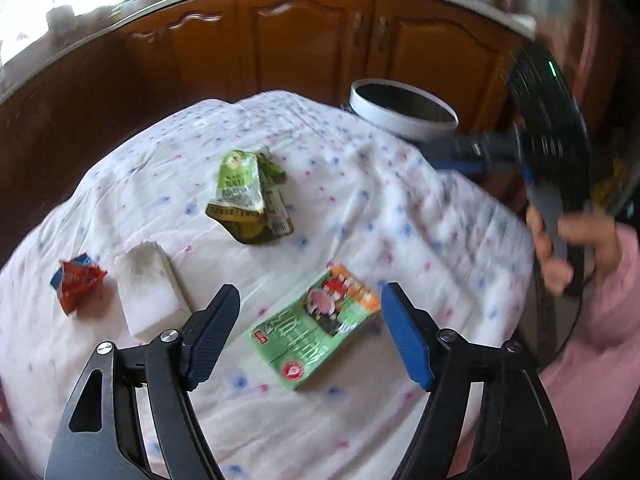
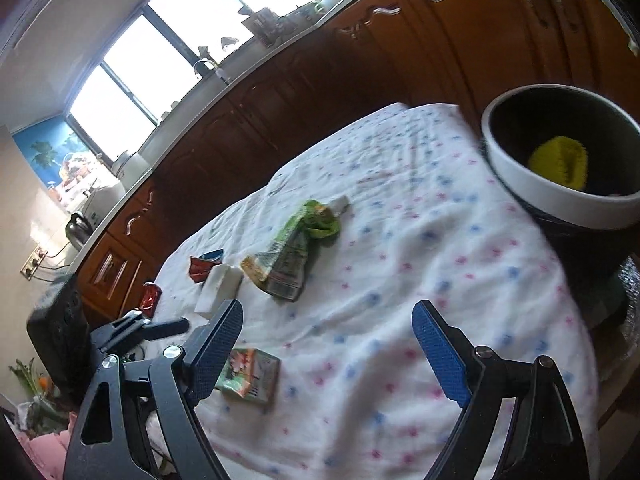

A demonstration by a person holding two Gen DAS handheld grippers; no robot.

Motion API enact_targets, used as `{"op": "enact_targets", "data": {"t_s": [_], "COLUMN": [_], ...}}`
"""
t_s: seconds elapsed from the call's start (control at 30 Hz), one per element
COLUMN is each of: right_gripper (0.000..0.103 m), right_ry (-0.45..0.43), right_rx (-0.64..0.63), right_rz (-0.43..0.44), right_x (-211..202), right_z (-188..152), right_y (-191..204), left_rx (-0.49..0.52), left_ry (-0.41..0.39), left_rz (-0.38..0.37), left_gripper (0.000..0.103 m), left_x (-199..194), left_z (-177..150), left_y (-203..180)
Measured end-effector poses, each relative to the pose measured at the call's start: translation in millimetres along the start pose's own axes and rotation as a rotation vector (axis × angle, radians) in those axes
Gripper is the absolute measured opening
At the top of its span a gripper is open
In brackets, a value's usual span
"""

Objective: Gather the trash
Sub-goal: 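Grasp the green milk carton with left tool while right tool grasps green juice pouch, then carry the green carton and juice pouch over the bin with both tools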

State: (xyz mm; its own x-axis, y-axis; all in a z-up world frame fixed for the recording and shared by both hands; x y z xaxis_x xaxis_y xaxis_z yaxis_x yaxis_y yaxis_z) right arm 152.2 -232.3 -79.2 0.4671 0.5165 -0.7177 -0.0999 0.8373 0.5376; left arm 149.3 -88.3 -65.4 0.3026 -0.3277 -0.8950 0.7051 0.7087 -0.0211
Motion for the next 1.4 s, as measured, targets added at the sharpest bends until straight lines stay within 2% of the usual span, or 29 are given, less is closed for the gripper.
{"op": "enact_targets", "data": {"t_s": [0.13, 0.27, 0.37, 0.53, 0.57, 0.6, 0.8, 0.87, 0.93, 1.07, 1.2, 1.4], "right_gripper": [0.088, 0.085, 0.073, 0.039, 0.036, 0.033, 0.025, 0.012, 0.01, 0.002, 0.002, 0.002], "right_ry": [0.022, 0.039, 0.048, 0.079, 0.086, 0.092, 0.119, 0.123, 0.118, 0.08, 0.039, 0.003], "right_rx": [-0.017, -0.023, -0.028, -0.028, -0.026, -0.022, -0.018, -0.027, -0.03, -0.05, -0.063, -0.06], "right_rz": [0.015, -0.012, -0.019, -0.06, -0.069, -0.068, -0.077, -0.085, -0.075, -0.06, -0.063, -0.095], "right_x": [18, 38, 52, 81, 88, 93, 117, 122, 122, 101, 71, 29], "right_z": [8, 20, 30, 44, 46, 47, 52, 51, 52, 54, 51, 35], "right_y": [14, 23, 29, 32, 32, 33, 34, 34, 33, 33, 26, 5], "left_rx": [0.032, 0.094, 0.132, 0.153, 0.143, 0.132, 0.06, 0.028, -0.016, -0.118, -0.222, -0.321], "left_ry": [0.055, 0.095, 0.107, 0.105, 0.099, 0.097, 0.042, 0.027, 0.01, -0.025, -0.074, -0.107], "left_rz": [-0.028, -0.033, -0.029, -0.018, -0.013, -0.012, -0.015, -0.024, -0.045, -0.053, -0.052, -0.036], "left_gripper": [0.075, 0.075, 0.075, 0.075, 0.071, 0.062, 0.054, 0.052, 0.049, 0.045, 0.043, 0.043], "left_x": [18, 32, 38, 42, 42, 42, 35, 31, 26, 14, 3, 3], "left_z": [-5, -9, -10, -11, -11, -12, -14, -18, -19, -21, -15, 6], "left_y": [3, -5, -13, -20, -19, -18, -17, -17, -14, -1, 13, 23]}}
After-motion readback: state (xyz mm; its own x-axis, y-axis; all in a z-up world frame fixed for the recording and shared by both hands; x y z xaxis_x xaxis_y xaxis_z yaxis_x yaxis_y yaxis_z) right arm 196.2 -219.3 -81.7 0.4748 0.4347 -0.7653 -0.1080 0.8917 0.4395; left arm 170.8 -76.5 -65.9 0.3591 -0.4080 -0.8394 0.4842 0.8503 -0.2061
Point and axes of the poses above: each gripper's, at about its wrist camera, not at the fingertips, and x roughly the way its jaws point, y to its left, z to its top, the point moved 9 cm from there along x, roughly the way its jaws point, and after that the axes turned 12 degrees about y, right-handed, at the moved point
